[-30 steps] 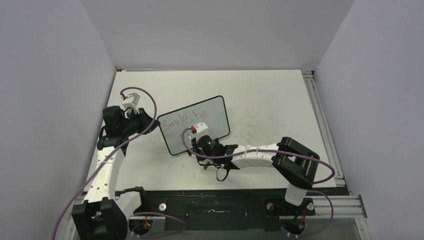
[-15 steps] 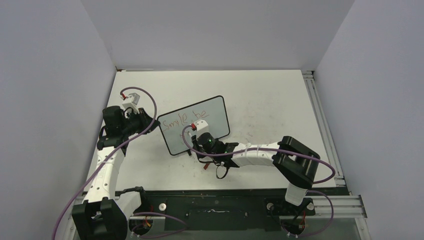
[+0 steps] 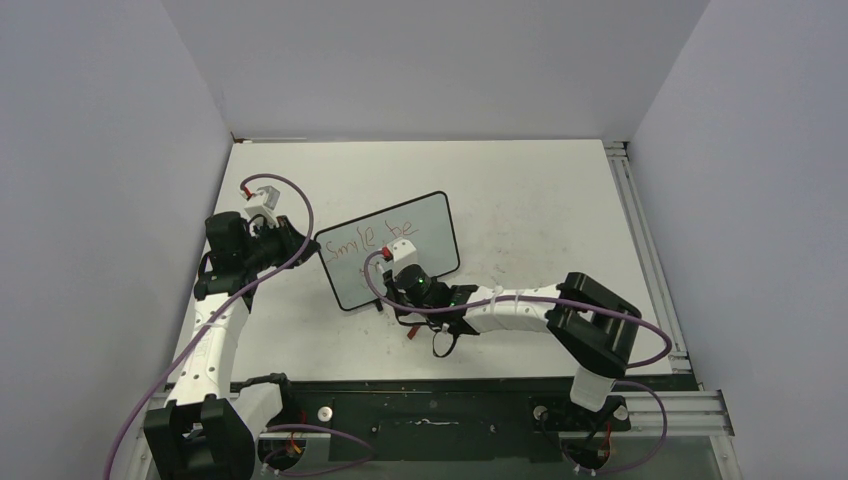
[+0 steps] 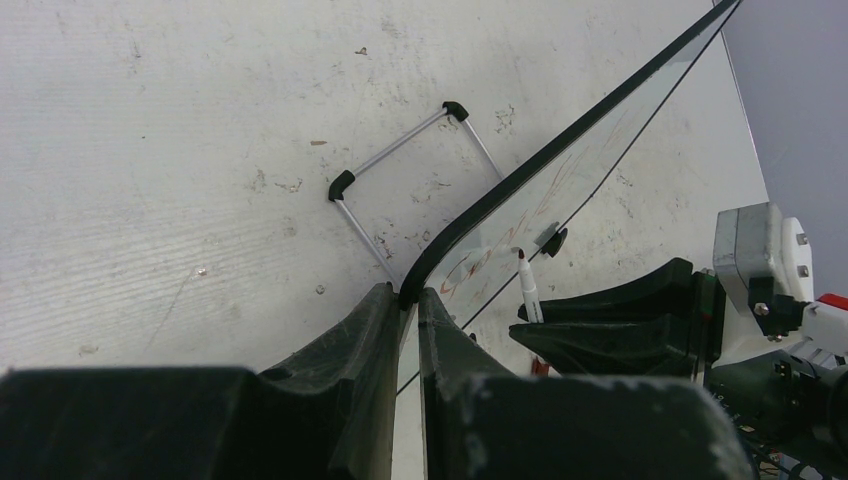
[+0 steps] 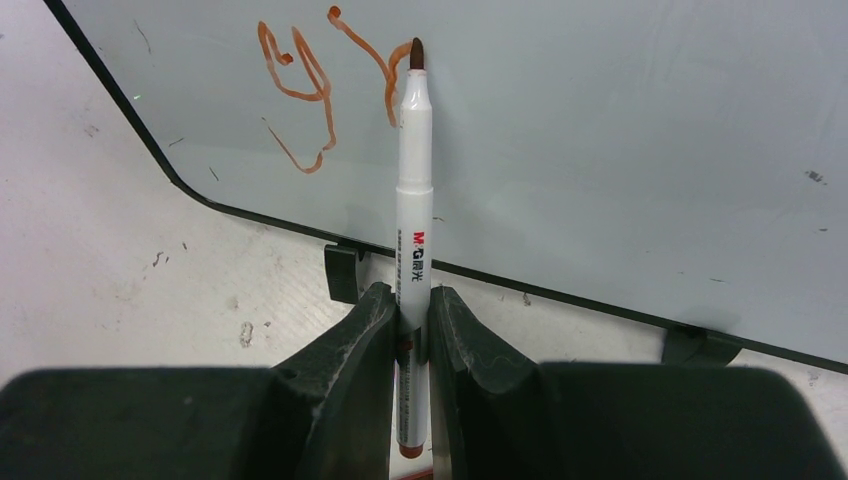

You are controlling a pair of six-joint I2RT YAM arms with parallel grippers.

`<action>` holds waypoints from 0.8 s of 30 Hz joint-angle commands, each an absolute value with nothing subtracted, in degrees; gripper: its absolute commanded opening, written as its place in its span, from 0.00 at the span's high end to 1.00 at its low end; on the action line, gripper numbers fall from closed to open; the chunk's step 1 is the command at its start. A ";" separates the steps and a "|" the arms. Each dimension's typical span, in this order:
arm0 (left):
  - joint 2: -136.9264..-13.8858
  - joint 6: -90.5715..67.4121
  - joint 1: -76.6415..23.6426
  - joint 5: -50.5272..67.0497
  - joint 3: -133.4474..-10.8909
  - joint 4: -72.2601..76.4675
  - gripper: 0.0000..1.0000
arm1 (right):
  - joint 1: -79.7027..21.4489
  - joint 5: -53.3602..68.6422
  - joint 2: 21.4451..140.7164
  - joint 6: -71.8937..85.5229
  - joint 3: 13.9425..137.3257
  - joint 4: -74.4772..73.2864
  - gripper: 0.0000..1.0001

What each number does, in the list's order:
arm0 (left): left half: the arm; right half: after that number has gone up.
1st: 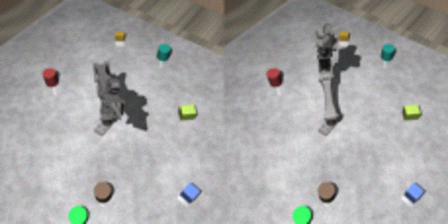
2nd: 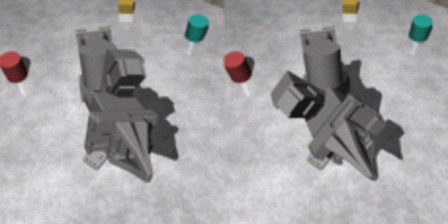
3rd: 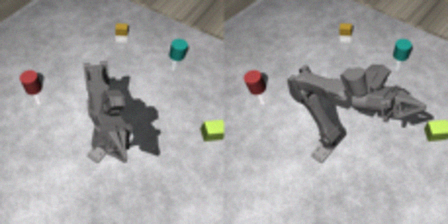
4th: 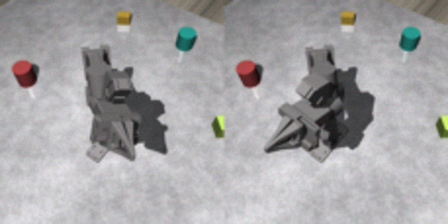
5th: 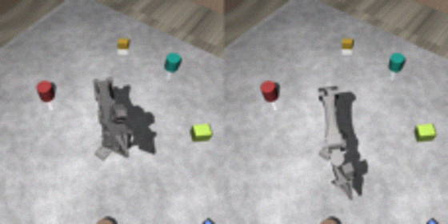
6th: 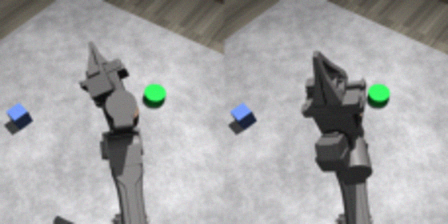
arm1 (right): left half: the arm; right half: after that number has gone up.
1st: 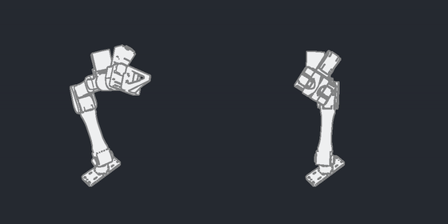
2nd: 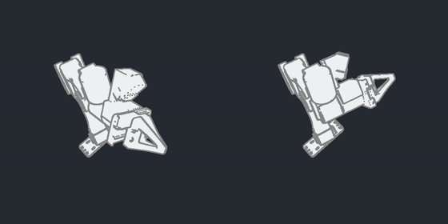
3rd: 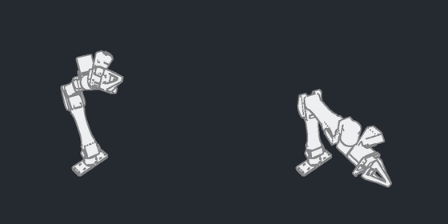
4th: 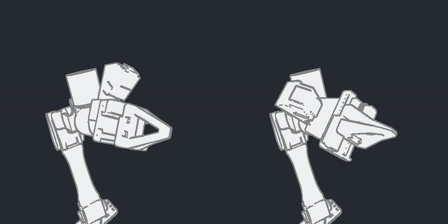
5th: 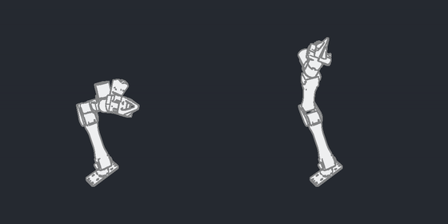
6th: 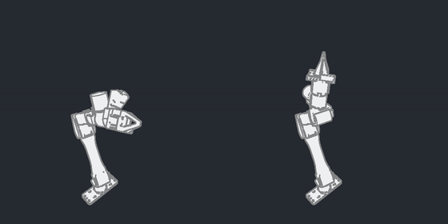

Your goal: Write a sentence on the whiteboard

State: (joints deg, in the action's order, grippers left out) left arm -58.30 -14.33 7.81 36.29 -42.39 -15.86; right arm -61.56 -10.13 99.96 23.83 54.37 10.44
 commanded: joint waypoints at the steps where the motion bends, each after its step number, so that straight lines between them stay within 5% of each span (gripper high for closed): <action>1: -58.52 -13.99 6.82 37.55 -43.27 -16.85 0.91 | -63.33 -12.94 94.97 20.50 53.83 14.06 0.95; 24: -58.45 -13.97 6.76 37.29 -43.24 -16.96 0.91 | -61.28 -13.59 96.89 22.59 52.09 12.57 0.95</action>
